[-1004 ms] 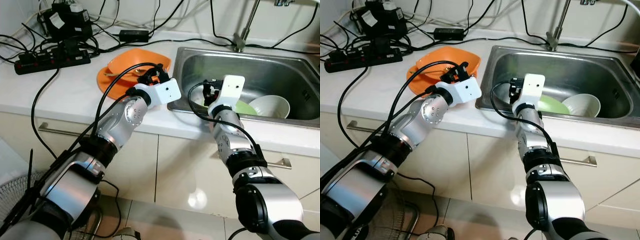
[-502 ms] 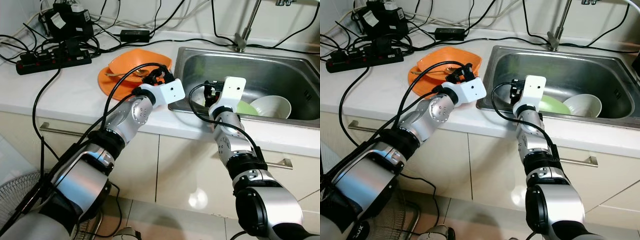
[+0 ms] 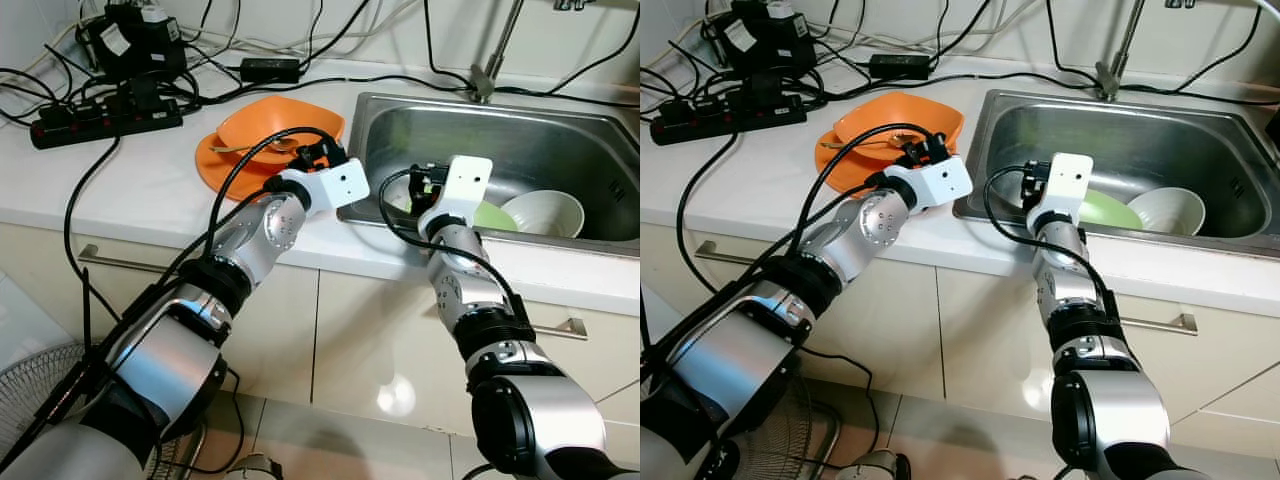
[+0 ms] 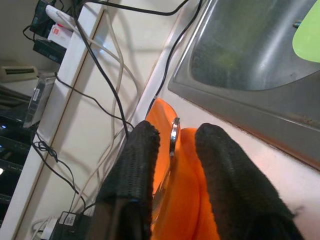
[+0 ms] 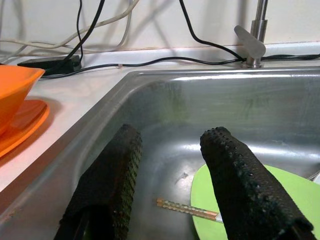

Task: Kitchen organization

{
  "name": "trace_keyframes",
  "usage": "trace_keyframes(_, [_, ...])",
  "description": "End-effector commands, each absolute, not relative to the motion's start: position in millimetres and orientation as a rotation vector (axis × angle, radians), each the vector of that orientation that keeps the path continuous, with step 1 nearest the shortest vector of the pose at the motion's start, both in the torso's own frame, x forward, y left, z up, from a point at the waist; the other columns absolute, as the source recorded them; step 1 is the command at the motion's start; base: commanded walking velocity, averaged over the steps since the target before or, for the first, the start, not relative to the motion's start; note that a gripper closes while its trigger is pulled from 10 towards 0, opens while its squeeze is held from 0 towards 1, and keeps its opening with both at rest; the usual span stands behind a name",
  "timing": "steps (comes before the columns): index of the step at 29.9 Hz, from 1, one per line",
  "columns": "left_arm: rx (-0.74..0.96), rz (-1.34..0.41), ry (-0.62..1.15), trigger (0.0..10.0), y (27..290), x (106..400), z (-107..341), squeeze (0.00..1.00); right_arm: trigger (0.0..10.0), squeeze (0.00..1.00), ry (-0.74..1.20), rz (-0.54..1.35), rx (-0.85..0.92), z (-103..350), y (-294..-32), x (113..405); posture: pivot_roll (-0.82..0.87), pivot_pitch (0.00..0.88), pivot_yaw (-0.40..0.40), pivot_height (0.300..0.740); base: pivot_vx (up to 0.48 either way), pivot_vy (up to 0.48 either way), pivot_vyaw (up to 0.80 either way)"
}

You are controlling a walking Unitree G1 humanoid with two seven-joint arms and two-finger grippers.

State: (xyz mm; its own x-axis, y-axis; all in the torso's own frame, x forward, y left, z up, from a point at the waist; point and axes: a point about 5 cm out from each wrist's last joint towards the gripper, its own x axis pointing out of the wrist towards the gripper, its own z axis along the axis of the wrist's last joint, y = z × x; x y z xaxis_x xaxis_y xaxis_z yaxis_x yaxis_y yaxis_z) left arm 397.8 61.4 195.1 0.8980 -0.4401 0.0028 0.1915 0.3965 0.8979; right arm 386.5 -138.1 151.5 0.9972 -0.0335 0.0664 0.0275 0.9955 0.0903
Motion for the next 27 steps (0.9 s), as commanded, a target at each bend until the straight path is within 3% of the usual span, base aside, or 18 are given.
trace_keyframes(1, [1.092, -0.392, -0.287, 0.0, 58, 401, 206, 0.0, 10.0, 0.0, -0.067, -0.042, 0.1, 151, -141, 385, 0.11, 0.015, 0.034, 0.74, 0.0, 0.0, 0.0])
trace_keyframes(27, [1.057, -0.354, -0.369, 0.0, 56, 400, 215, 0.0, 10.0, 0.0, -0.058, -0.048, 0.102, 149, -143, 385, 0.11, 0.014, 0.03, 0.74, 0.0, 0.0, 0.0])
